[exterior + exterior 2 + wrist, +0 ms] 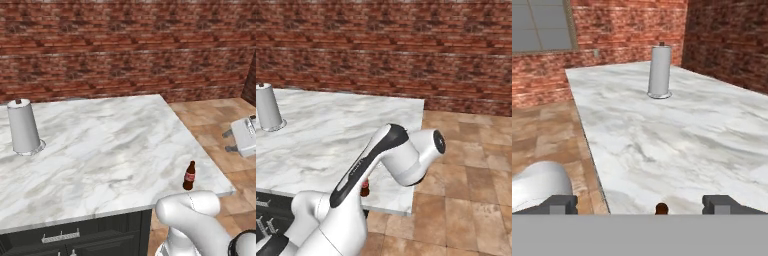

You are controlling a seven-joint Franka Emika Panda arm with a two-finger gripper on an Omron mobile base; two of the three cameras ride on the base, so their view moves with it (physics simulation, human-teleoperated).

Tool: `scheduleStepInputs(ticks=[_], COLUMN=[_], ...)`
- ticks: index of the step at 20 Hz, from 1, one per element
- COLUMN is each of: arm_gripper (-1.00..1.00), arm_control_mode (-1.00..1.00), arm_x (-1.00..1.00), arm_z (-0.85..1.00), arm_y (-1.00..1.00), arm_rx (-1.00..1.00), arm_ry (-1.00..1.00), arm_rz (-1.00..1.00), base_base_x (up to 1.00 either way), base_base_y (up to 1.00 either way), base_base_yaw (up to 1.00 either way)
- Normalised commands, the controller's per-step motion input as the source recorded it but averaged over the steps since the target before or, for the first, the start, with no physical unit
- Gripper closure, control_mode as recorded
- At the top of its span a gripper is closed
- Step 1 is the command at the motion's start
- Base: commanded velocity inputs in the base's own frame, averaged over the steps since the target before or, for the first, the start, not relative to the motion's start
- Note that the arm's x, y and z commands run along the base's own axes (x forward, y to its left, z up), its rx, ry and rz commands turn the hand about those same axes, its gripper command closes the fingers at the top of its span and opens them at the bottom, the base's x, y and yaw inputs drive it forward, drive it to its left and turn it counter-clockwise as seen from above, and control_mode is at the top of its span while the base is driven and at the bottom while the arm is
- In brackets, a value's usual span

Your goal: Pick the bottled drink from the counter and place it in the open cabinet.

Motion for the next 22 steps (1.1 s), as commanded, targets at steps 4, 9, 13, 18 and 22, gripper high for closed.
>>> scheduleStepInputs(ticks=[4, 9, 13, 18, 22], arm_gripper=[-1.00, -1.00, -1.00, -1.00, -1.00], arm_control_mode=[-1.00, -1.00, -1.00, -1.00, -1.00], arm_x=[0.15, 0.00, 0.00, 0.00, 0.00], arm_z=[-0.07, -0.04, -0.35, -0.63, -0.73], arm_y=[0.00, 0.00, 0.00, 0.00, 0.00], arm_rx=[0.00, 0.00, -0.06, -0.08, -0.04], arm_ry=[0.04, 0.01, 0.00, 0.00, 0.00], arm_rz=[0.20, 0.05, 0.00, 0.00, 0.00], base_base_x=[0.00, 0.00, 0.00, 0.00, 0.00], base_base_y=[0.00, 0.00, 0.00, 0.00, 0.00], base_base_yaw=[0.00, 0.00, 0.00, 0.00, 0.00])
